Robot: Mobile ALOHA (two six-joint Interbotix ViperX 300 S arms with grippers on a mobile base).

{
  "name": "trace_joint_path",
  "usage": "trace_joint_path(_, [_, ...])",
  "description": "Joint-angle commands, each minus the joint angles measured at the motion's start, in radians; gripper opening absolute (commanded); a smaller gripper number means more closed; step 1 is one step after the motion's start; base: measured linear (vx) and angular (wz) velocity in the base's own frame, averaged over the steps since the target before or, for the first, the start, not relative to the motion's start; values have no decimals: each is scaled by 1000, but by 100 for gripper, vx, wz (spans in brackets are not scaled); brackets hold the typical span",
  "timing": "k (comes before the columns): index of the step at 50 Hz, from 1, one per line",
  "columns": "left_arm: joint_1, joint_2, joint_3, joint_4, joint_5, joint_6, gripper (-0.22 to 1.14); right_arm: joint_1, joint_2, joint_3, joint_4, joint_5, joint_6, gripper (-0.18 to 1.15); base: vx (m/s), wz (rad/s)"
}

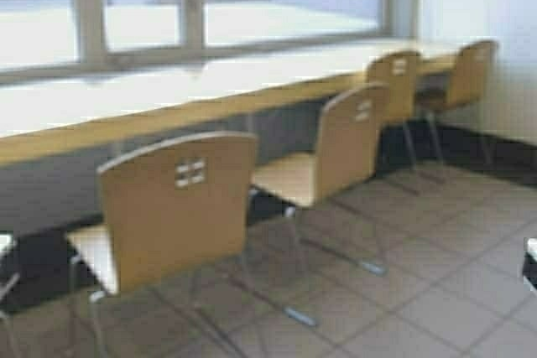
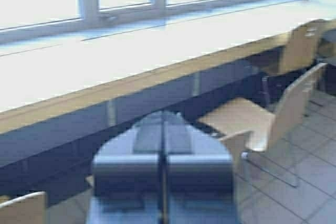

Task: Push the chairs under the table

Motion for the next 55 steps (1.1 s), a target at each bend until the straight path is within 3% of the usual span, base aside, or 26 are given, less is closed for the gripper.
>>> trace_joint_path(1, [-2, 11, -12, 0, -6, 0, 3, 9, 12, -37, 2, -2, 0, 4, 18, 48])
trace_joint_path(16, [-2, 25, -17, -8, -11, -21, 3, 9, 20, -44, 2, 2, 2, 4, 20, 44])
trace_joint_path(33, [-2, 109, -31, -8, -32, -201, 3, 14, 32, -29, 5, 9, 8, 4, 19, 46])
trace_joint_path(42, [-34, 155, -40, -6, -31, -276, 3, 114, 100, -58, 31, 9, 35, 4, 18, 41])
trace_joint_path(55, [-172, 328, -103, -35, -40, -411, 3, 314, 285, -163, 120, 38, 69, 4, 15, 33])
